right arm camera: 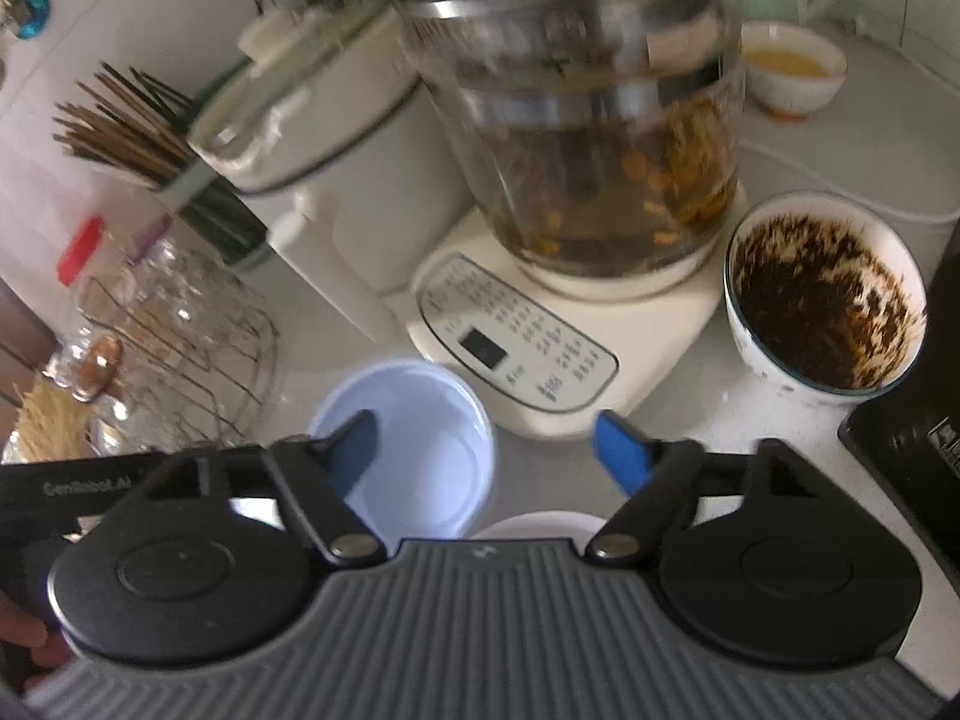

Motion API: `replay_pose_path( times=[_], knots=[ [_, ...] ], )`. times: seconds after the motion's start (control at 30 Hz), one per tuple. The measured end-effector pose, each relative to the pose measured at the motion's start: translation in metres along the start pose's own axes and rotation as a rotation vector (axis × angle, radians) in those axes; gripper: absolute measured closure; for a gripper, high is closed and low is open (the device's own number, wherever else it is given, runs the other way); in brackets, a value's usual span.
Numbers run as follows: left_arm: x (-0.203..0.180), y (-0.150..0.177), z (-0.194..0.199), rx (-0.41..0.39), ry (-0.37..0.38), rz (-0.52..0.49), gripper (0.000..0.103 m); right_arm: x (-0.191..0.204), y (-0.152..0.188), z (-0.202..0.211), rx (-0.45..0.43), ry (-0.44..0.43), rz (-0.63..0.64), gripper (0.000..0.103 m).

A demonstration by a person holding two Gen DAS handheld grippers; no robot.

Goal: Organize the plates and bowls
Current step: 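Close both grippers on the second light blue bowl rim, then lift the second light blue bowl and carry it toward the first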

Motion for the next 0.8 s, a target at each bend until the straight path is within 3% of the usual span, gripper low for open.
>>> replay_pose_path(
  times=[0.1,0.33,0.53,0.8],
  knots=[
    [0.0,-0.001,-0.009,-0.006,0.006,0.02,0.04,-0.001,-0.001,-0.013,0.03,0.003,0.006,0.049],
    [0.002,0.001,-0.029,0.01,0.04,0.045,0.071,-0.003,-0.001,-0.03,0.066,-0.008,0.007,0.069],
    [0.002,0.003,-0.044,0.036,0.018,0.017,0.091,0.002,0.001,-0.044,0.115,-0.051,0.016,0.086],
    [0.005,0.003,-0.042,0.016,0.022,0.02,0.094,0.011,0.002,-0.049,0.12,-0.056,0.028,0.093]
  ],
)
Point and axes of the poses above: each gripper's, at about its wrist camera, not at the fingertips, and z roughly against the way its jaws point, x to its left, y to its underside, the point moved 5 cm from there along -z, roughly the way its jaws point, and after that the axes turned 13 degrees about x, right-handed, at the moved point
